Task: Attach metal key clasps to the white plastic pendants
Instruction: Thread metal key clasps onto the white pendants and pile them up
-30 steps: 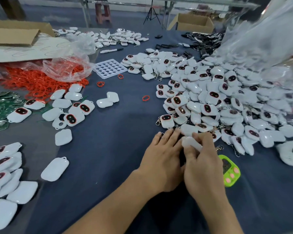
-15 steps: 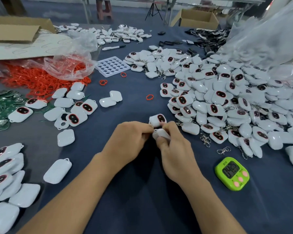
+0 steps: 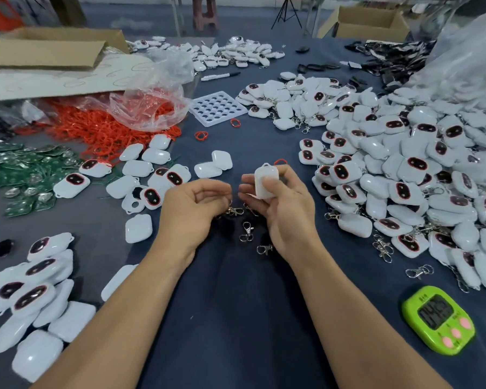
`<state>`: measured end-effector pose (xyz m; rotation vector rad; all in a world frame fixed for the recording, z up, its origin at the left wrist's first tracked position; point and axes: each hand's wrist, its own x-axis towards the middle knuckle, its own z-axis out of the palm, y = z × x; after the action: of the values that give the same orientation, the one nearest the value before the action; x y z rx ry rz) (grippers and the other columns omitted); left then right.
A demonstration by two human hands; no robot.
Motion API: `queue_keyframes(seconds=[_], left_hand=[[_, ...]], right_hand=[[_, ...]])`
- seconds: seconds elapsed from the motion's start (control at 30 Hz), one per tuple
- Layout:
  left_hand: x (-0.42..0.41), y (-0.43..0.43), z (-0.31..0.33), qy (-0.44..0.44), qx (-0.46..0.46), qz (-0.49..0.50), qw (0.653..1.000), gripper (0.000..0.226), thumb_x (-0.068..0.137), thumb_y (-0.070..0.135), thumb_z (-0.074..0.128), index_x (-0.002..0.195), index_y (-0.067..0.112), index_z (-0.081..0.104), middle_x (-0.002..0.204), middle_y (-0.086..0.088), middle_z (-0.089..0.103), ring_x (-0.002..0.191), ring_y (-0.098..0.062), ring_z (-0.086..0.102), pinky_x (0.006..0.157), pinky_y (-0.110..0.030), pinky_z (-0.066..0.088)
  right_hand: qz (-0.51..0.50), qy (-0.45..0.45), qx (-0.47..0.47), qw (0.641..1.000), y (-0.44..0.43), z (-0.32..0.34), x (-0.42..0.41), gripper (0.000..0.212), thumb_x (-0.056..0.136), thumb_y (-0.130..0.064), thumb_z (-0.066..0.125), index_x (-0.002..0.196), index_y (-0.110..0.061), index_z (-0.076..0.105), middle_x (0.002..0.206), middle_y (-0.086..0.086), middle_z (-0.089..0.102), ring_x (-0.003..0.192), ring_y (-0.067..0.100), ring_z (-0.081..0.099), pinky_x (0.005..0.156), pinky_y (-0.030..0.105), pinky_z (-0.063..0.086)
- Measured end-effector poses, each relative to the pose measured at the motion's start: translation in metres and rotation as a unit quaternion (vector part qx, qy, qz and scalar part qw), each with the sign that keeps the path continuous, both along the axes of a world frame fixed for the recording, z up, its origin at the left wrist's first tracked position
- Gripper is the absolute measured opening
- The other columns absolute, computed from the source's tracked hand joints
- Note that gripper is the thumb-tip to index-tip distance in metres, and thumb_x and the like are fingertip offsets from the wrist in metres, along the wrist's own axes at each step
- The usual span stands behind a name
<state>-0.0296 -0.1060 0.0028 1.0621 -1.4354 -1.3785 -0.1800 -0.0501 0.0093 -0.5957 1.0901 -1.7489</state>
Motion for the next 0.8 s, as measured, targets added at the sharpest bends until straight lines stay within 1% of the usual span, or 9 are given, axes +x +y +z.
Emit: queue_keyframes(seconds=[0.1,0.2,0.33,0.4,0.5,0.57,0.63,0.67,0.8], left_hand=[[0.005,-0.004,-0.001,0.07,0.037,0.002,0.997,0.04,0.08,-0.024,0.063,0.092,0.012,0.076,0.092,-0.003,0.08,0.094,-0.015,0.076,0.077,-0.02,0.057],[0.007,-0.004,0.0,0.148,0.078,0.004,0.986,0.04,0.084,-0.026,0.058,0.096,0.009,0.073,0.09,-0.003,0.079,0.096,-0.016,0.076,0.078,-0.024,0.059],[0.004,-0.001,0.001,0.208,0.092,0.009,0.974,0.038,0.087,-0.024,0.055,0.096,0.008,0.072,0.09,-0.005,0.079,0.096,-0.015,0.075,0.079,-0.024,0.059],[0.001,0.002,0.001,0.221,0.08,0.005,0.972,0.04,0.089,-0.024,0.053,0.094,0.01,0.074,0.093,-0.005,0.079,0.099,-0.016,0.075,0.082,-0.024,0.059],[-0.005,0.009,0.002,0.209,0.062,-0.016,0.976,0.04,0.092,-0.022,0.051,0.099,0.009,0.074,0.104,-0.006,0.079,0.108,-0.019,0.073,0.085,-0.023,0.058],[-0.009,0.013,0.001,0.213,0.076,-0.027,0.974,0.04,0.093,-0.021,0.049,0.101,0.01,0.073,0.111,-0.006,0.078,0.112,-0.019,0.072,0.084,-0.023,0.058],[-0.01,0.014,0.001,0.227,0.091,-0.034,0.969,0.044,0.093,-0.023,0.046,0.1,0.011,0.073,0.114,-0.005,0.077,0.113,-0.018,0.071,0.083,-0.023,0.058],[-0.01,0.014,0.001,0.234,0.096,-0.04,0.967,0.049,0.091,-0.026,0.042,0.1,0.011,0.073,0.116,-0.005,0.077,0.114,-0.018,0.071,0.084,-0.023,0.058],[-0.007,0.01,0.001,0.247,0.104,-0.089,0.959,0.068,0.079,-0.036,0.028,0.11,0.007,0.069,0.122,-0.007,0.074,0.121,-0.019,0.067,0.093,-0.025,0.056]], right_hand=[[0.02,-0.079,-0.011,0.997,0.004,0.0,-0.008,0.018,0.102,0.002,0.047,0.095,-0.007,0.061,0.094,0.024,0.073,0.075,0.029,0.073,0.074,0.038,0.063],[0.039,-0.072,0.011,0.997,0.008,0.003,-0.01,0.021,0.1,0.004,0.049,0.106,-0.008,0.066,0.089,0.018,0.074,0.072,0.025,0.071,0.07,0.033,0.061],[0.077,0.052,0.042,0.995,0.019,0.005,-0.005,0.02,0.078,-0.001,0.069,0.091,-0.015,0.065,0.09,0.01,0.073,0.071,0.019,0.066,0.064,0.025,0.056],[0.096,0.125,0.052,0.986,0.024,0.004,0.003,0.021,0.074,-0.005,0.073,0.084,-0.018,0.061,0.085,0.01,0.07,0.066,0.018,0.062,0.058,0.027,0.053],[0.077,0.264,0.073,0.959,0.027,0.001,0.014,0.021,0.072,-0.012,0.08,0.081,-0.019,0.062,0.074,0.002,0.068,0.062,0.018,0.058,0.058,0.039,0.052],[0.051,0.326,0.078,0.941,0.026,-0.001,0.019,0.02,0.073,-0.014,0.083,0.08,-0.023,0.066,0.072,-0.005,0.07,0.063,0.012,0.061,0.059,0.032,0.052],[0.027,0.358,0.09,0.929,0.026,-0.001,0.024,0.02,0.073,-0.018,0.085,0.079,-0.027,0.068,0.07,-0.01,0.07,0.061,0.003,0.06,0.056,0.015,0.046],[0.017,0.366,0.097,0.926,0.026,-0.002,0.026,0.021,0.074,-0.021,0.086,0.079,-0.029,0.067,0.07,-0.011,0.07,0.059,0.001,0.059,0.055,0.011,0.044],[-0.003,0.365,0.112,0.924,0.025,-0.004,0.031,0.024,0.076,-0.021,0.085,0.082,-0.031,0.064,0.074,-0.011,0.072,0.058,0.002,0.059,0.053,0.012,0.044]])
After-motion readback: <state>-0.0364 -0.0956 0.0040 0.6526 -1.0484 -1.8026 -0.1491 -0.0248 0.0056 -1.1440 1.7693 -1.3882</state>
